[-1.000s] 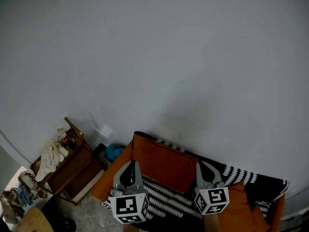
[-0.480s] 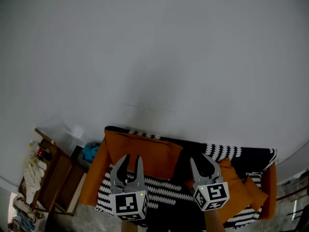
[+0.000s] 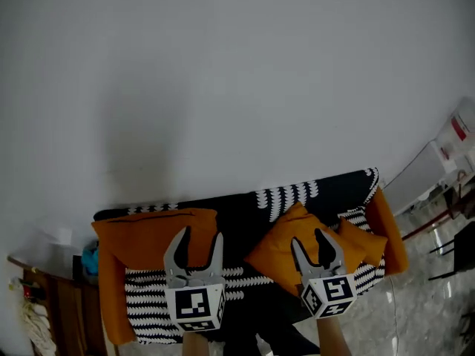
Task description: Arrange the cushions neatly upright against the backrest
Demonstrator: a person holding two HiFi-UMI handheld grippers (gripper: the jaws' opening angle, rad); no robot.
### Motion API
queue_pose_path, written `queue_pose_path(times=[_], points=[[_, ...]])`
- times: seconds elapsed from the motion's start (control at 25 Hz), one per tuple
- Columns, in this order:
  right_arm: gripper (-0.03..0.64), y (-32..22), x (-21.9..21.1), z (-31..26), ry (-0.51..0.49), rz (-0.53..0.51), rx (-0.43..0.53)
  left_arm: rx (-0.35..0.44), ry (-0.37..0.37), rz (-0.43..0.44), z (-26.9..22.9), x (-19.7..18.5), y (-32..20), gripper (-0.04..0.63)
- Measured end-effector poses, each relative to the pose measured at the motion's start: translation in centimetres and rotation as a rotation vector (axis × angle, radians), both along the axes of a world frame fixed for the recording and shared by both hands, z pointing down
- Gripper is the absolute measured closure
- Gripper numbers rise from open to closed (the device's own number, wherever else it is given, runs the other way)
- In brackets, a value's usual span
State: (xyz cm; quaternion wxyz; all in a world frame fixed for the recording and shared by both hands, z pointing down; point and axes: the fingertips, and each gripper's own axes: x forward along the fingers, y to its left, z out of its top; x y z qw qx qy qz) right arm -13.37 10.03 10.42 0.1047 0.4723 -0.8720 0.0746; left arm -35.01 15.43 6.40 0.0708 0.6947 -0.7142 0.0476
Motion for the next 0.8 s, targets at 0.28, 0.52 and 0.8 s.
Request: queue_pose_path(times=[0.28, 0.52, 0.8], points=[[0.365, -0.7, 11.6, 2.0, 0.021, 0.208, -0.017, -0.031, -0.025, 0.196, 2.3, 9.3, -5.4, 0.34], [0.357, -1.1, 20.7, 4.8, 0.027, 0.283, -0.077, -0.083, -0.053, 0.265, 4.1, 16.7, -8.2, 0.331], [0.356, -3.2, 29.2, 8.3, 0.039, 0.314, -0.148, -0.147, -0.067, 0.278, 6.7, 23.8, -11.5, 0.331]])
